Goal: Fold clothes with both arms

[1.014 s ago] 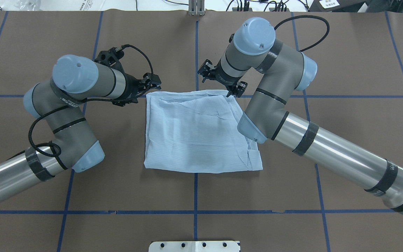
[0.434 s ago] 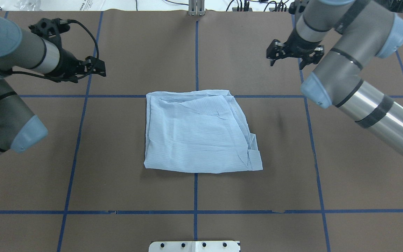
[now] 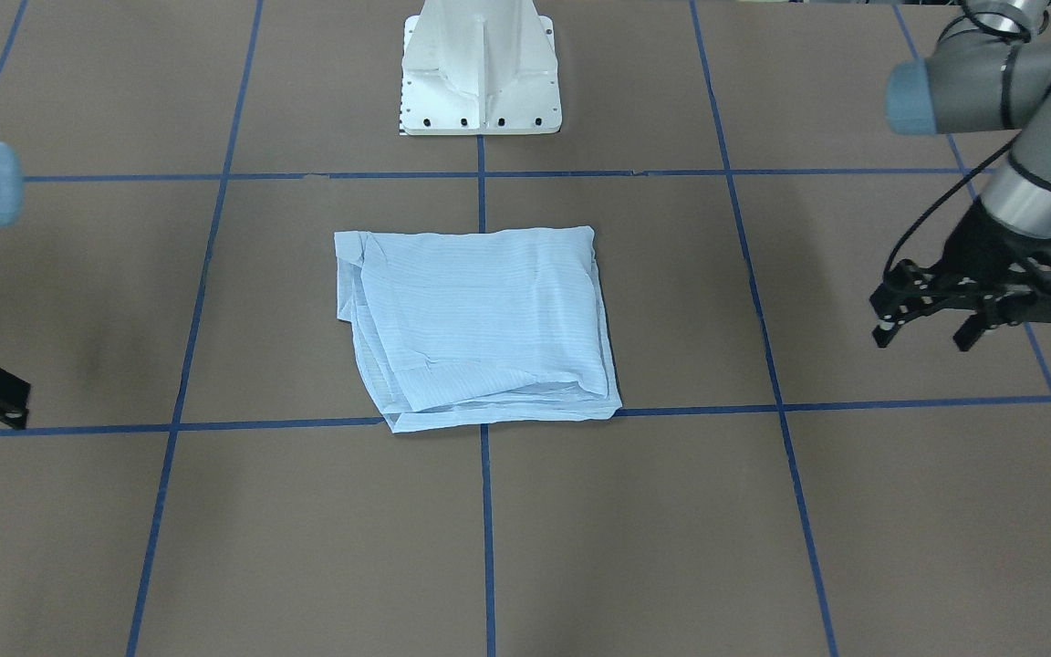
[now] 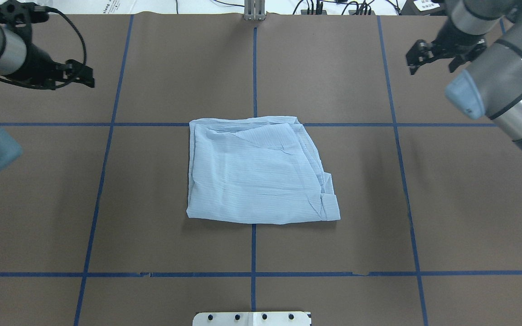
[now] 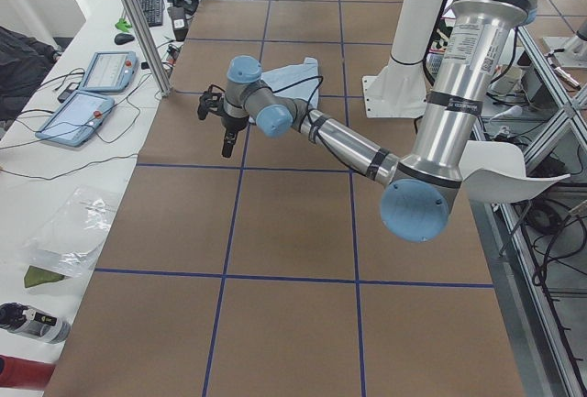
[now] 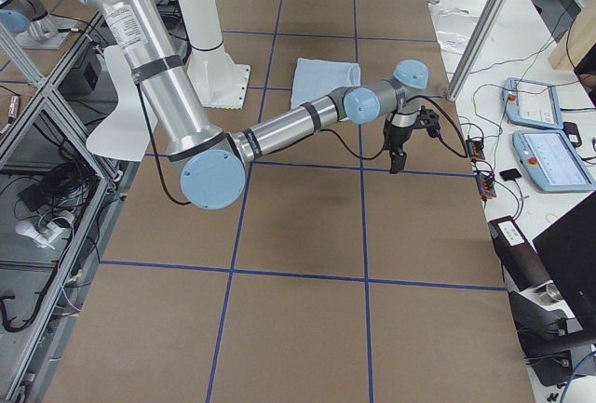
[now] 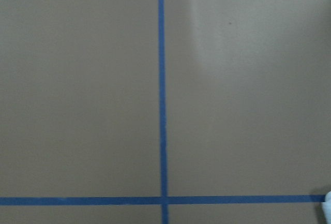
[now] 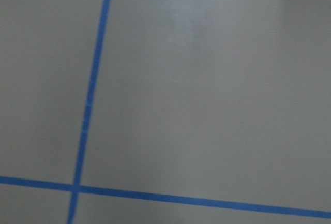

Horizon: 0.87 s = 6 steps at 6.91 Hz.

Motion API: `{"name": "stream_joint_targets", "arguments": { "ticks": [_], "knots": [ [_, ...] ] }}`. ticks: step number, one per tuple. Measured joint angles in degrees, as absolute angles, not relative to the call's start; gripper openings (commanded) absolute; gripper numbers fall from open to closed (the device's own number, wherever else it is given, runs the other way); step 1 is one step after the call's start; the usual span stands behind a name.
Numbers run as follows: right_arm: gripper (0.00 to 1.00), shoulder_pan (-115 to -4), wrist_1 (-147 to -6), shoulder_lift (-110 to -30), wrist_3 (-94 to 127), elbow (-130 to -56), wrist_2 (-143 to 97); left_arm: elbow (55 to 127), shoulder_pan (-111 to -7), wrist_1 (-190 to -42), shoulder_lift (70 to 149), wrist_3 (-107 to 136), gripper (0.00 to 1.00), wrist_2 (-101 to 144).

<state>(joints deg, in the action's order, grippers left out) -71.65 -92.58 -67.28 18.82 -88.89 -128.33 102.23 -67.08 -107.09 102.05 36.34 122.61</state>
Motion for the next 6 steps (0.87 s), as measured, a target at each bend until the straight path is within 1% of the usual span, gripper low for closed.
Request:
{"name": "stream_joint_targets", "arguments": {
  "ticks": [3, 4, 6],
  "knots": [
    [1.0, -83.5, -92.9, -77.9, 0.6, -88.2, -134.6, 101.5, -82.0, -106.8, 91.6, 8.8, 1.0, 128.1],
    [1.0, -85.9, -92.7, -81.2, -1.2, -88.2, -135.1, 101.1, -84.9, -107.1, 88.3, 6.0, 1.0, 128.3],
    [1.0, -88.7, -91.5, -86.4, -1.8, -89.6, -135.2, 98.8, -86.2, -109.3, 85.0, 6.6, 1.0, 128.3]
  ]
}}
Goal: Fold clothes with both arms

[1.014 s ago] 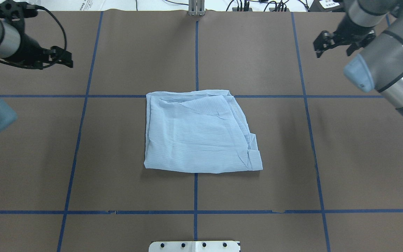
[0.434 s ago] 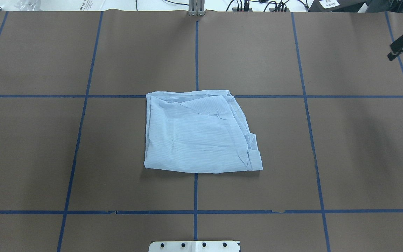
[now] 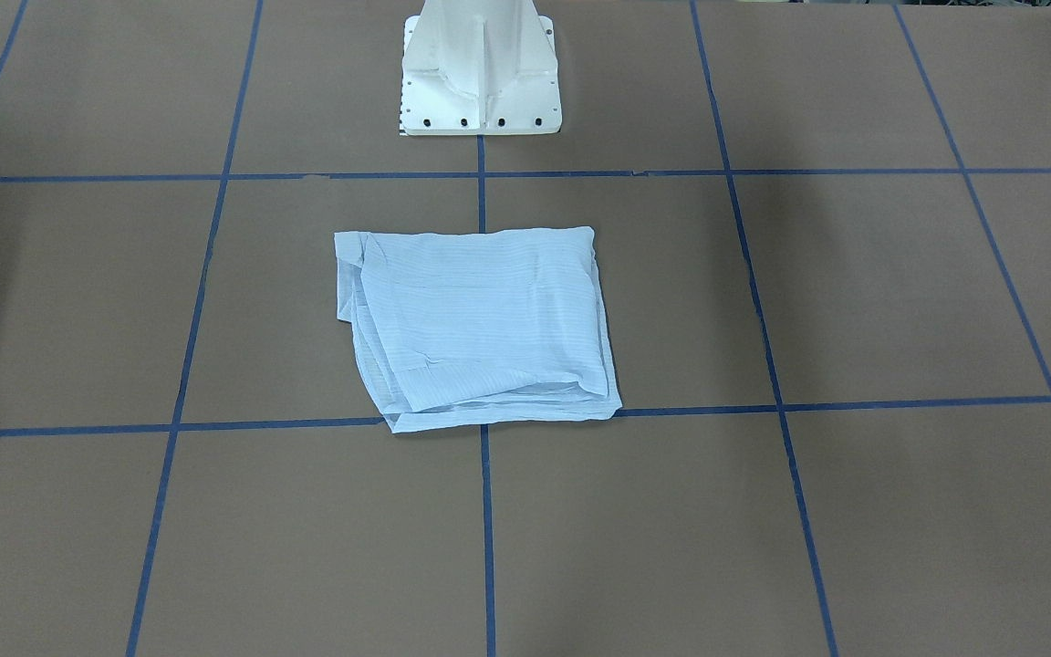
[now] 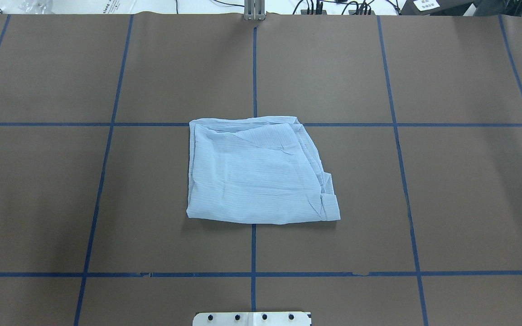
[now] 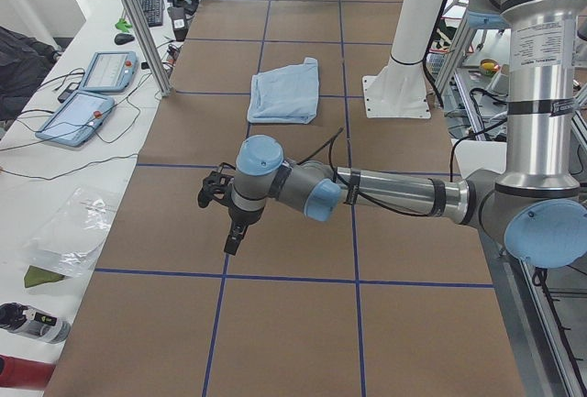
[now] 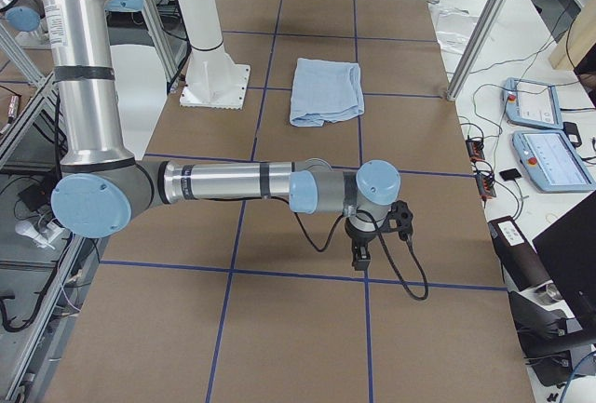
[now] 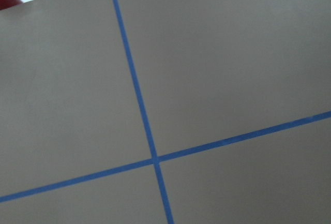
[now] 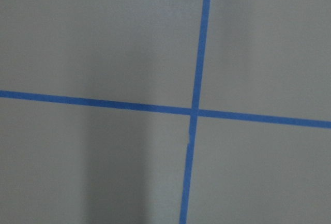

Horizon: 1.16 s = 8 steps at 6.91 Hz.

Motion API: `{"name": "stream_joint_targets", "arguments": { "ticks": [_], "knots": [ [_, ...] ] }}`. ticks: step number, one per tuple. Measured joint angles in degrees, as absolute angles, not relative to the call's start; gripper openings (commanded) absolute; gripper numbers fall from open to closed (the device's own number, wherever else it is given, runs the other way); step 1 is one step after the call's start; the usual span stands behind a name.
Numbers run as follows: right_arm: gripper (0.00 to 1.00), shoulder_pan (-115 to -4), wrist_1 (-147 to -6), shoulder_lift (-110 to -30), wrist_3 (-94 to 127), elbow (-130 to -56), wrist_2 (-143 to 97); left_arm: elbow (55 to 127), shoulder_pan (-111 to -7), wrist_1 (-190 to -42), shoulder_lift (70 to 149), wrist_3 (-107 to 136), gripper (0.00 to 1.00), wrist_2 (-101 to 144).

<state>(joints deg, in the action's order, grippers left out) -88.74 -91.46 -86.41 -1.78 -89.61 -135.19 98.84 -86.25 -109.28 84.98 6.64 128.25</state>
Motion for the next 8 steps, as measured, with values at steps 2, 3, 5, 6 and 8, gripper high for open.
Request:
{"name": "stream_joint_targets", "arguments": {
  "ticks": [2, 3, 5, 6, 8],
  "knots": [
    [1.0, -91.0, -88.1, -91.1, -1.9, -91.0, -135.0, 97.3, -86.4, -110.1, 83.8, 7.0, 1.0, 128.4],
    [1.0, -91.2, -87.3, -91.8, -1.7, -90.9, -135.1, 96.9, -86.5, -109.7, 83.8, 7.2, 1.0, 128.4],
    [1.0, -91.3, -87.7, -91.8, -1.6, -90.6, -135.2, 98.4, -86.5, -104.5, 84.1, 7.2, 1.0, 128.4],
    [1.0, -91.3, -88.8, -91.6, -1.6, -90.6, -135.3, 100.1, -86.5, -100.4, 84.2, 7.0, 1.0, 128.4],
    [1.0, -91.6, -91.0, -91.2, -1.7, -91.0, -135.4, 101.8, -86.5, -95.6, 84.2, 6.7, 1.0, 128.6]
  ]
}}
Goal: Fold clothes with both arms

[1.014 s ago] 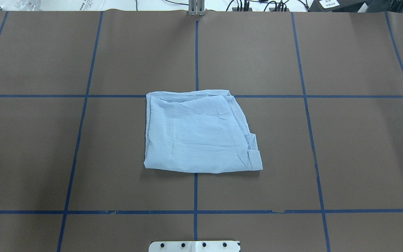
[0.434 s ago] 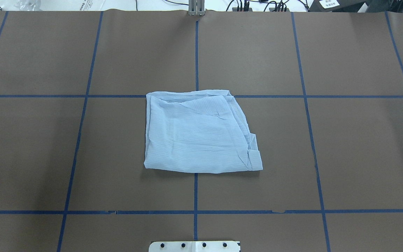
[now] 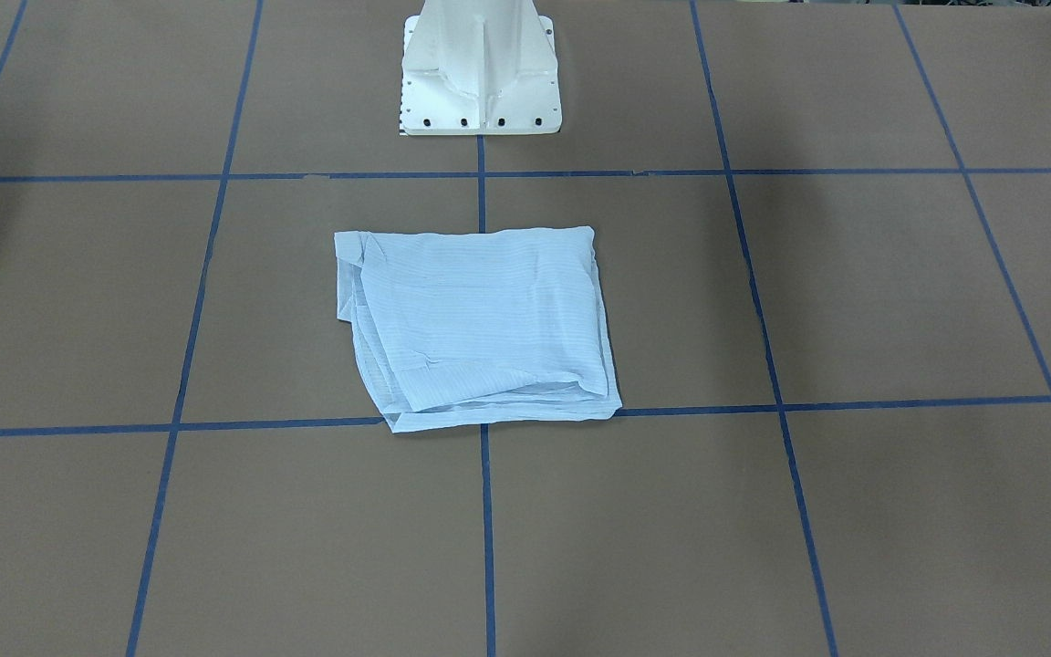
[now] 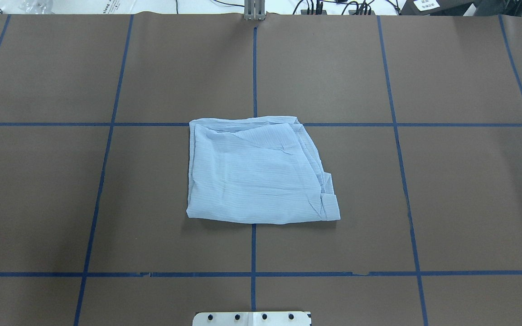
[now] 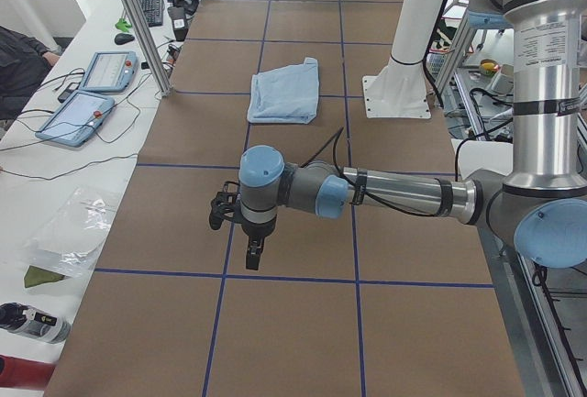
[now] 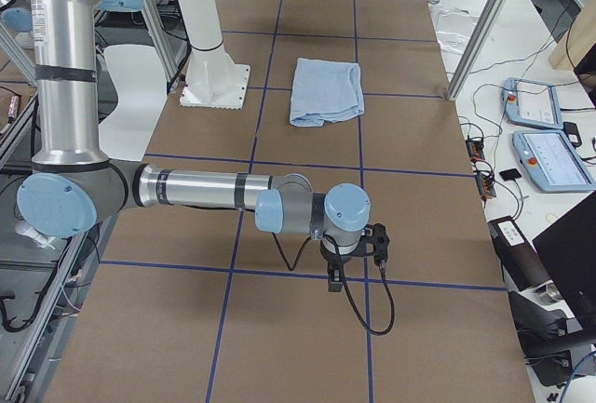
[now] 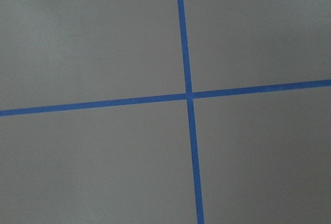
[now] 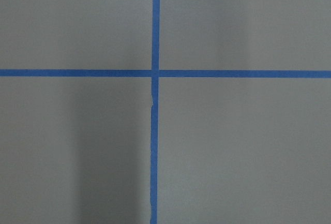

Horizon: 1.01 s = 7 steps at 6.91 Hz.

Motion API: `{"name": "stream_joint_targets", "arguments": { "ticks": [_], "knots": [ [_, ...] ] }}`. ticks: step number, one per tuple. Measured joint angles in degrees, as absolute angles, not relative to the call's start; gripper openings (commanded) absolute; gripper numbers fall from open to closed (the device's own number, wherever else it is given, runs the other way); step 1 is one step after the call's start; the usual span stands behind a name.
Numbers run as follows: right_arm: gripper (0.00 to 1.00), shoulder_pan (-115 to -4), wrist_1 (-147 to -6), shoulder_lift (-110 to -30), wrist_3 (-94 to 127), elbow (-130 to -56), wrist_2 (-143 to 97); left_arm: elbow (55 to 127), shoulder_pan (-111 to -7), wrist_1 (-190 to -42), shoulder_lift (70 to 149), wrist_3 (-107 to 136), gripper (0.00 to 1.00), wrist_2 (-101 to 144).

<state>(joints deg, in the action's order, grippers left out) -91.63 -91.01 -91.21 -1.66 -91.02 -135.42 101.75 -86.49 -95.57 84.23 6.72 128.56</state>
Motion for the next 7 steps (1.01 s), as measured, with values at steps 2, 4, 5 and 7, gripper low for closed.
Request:
{"name": "stream_joint_targets", "arguments": {
  "ticks": [2, 4, 5, 7],
  "knots": [
    [1.0, -92.8, -92.6, -91.2, -1.7, -91.3, -135.6, 102.2, -86.5, -94.9, 84.2, 6.7, 1.0, 128.6],
    [1.0, -93.4, -93.0, -92.0, 0.3, -93.2, -135.9, 102.4, -86.5, -94.8, 84.2, 6.7, 1.0, 128.6],
    [1.0, -93.5, -92.9, -92.5, 2.5, -94.4, -136.1, 102.4, -86.5, -94.8, 84.2, 6.7, 1.0, 128.6],
    [1.0, -93.4, -92.7, -92.9, 4.3, -95.2, -136.6, 102.4, -86.5, -94.8, 84.2, 6.7, 1.0, 128.6]
  ]
}}
